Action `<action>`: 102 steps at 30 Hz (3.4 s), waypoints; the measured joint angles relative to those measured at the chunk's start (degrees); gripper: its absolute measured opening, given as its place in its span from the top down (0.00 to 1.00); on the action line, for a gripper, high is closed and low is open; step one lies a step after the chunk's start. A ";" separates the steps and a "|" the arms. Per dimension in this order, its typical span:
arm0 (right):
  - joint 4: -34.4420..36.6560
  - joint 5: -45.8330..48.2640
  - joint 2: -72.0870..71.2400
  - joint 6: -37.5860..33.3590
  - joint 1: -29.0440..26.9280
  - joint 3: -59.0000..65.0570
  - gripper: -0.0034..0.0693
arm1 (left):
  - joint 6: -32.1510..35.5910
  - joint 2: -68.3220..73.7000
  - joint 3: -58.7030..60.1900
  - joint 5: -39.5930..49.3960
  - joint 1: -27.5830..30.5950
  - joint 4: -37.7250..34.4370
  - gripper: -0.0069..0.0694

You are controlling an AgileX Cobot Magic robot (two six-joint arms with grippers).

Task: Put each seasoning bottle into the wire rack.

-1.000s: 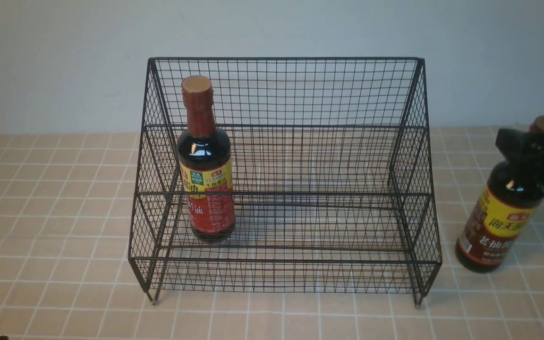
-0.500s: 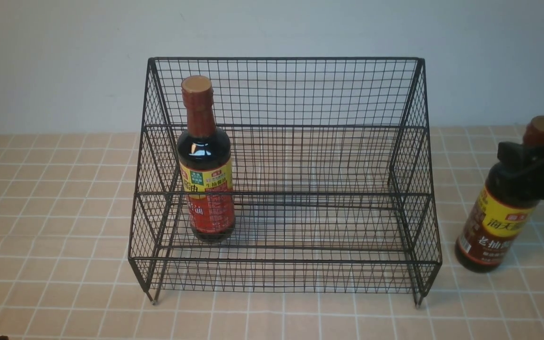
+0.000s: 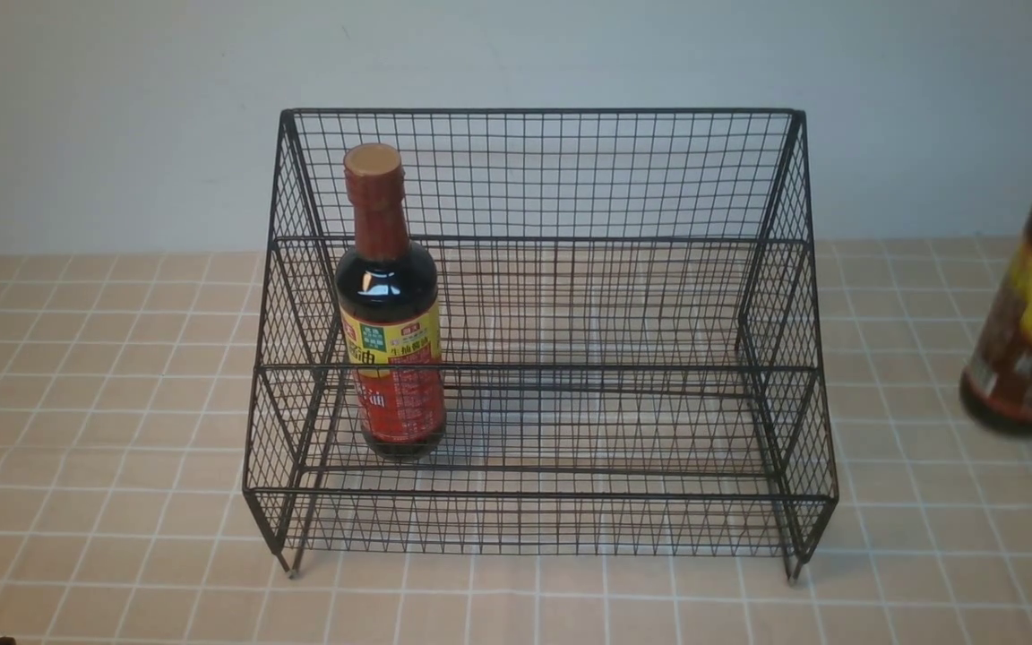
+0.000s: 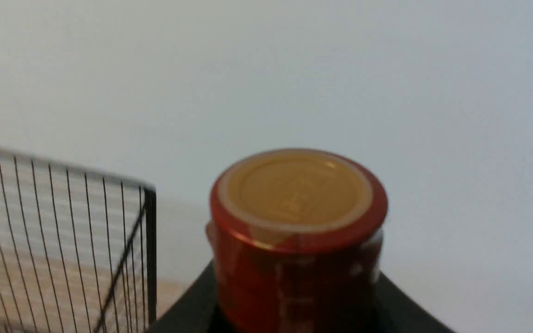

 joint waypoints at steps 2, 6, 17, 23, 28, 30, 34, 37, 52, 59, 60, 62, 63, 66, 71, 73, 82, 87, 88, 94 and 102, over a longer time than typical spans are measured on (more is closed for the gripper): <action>-0.02 -0.64 -1.27 2.94 0.00 -3.10 0.58 | 0.00 0.00 0.00 0.00 0.00 0.00 0.92; -1.62 -1.46 -1.89 8.56 1.89 -8.11 0.58 | 0.00 0.00 0.00 0.00 0.00 0.00 0.92; -7.72 -4.60 1.31 16.33 17.57 -13.65 0.58 | 0.00 0.00 0.00 0.04 0.00 0.00 0.92; -7.85 -5.11 8.50 16.40 23.08 -15.89 0.58 | 0.00 0.00 0.00 0.04 0.00 0.00 0.92; -7.85 -5.11 14.59 16.34 23.85 -18.05 0.58 | 0.00 0.00 0.00 0.04 0.00 0.00 0.92; -7.92 -4.92 17.11 16.01 23.89 -18.44 0.58 | 0.00 0.00 0.00 0.06 0.00 0.00 0.92; -7.92 -3.31 19.78 16.01 23.96 -18.67 0.58 | 0.00 0.00 0.00 0.06 0.00 0.00 0.92; -8.36 -1.12 21.35 16.01 23.96 -18.67 0.58 | 0.00 0.00 0.00 0.06 0.00 0.00 0.92; -9.64 9.45 25.98 16.19 24.07 -18.61 0.58 | 0.00 0.00 0.00 0.11 0.00 0.00 0.92; -9.23 10.27 28.11 16.35 24.32 -18.44 0.58 | 0.00 0.00 0.00 0.11 0.00 0.00 0.92; -9.23 10.46 28.19 16.35 24.32 -18.44 0.58 | 0.00 0.00 0.00 0.11 0.00 0.00 0.92; -9.23 11.29 28.90 16.43 24.32 -18.37 0.58 | 0.00 0.00 0.00 0.11 0.00 0.00 0.92; -9.23 11.59 29.20 16.43 24.32 -18.38 0.58 | 0.00 0.00 0.00 0.11 0.00 0.00 0.92; -9.11 11.80 29.60 16.43 24.32 -18.58 0.58 | 0.00 0.00 0.00 0.11 0.00 0.00 0.92; -8.59 12.25 29.64 16.43 24.32 -18.74 0.57 | 0.00 0.00 0.00 0.11 0.00 0.00 0.92; -8.59 12.19 29.64 16.43 24.32 -18.88 0.55 | 0.00 0.00 0.00 0.11 0.00 0.00 0.92; -5.57 13.05 25.78 16.37 24.32 -19.08 0.36 | 0.00 0.00 0.00 0.11 0.00 0.00 0.92; -5.34 14.38 19.64 15.98 24.32 -19.08 0.35 | 0.00 0.00 0.00 0.11 0.00 0.00 0.92; -5.28 15.15 17.18 15.98 24.32 -19.08 0.35 | 0.00 0.00 0.00 0.11 0.00 0.00 0.92; -3.86 21.94 4.71 15.93 24.32 -19.08 0.43 | 0.00 0.00 0.00 0.11 0.00 0.00 0.92; 2.25 40.23 -17.45 8.10 24.32 -19.55 0.89 | 0.00 0.00 0.00 0.11 0.00 0.00 0.92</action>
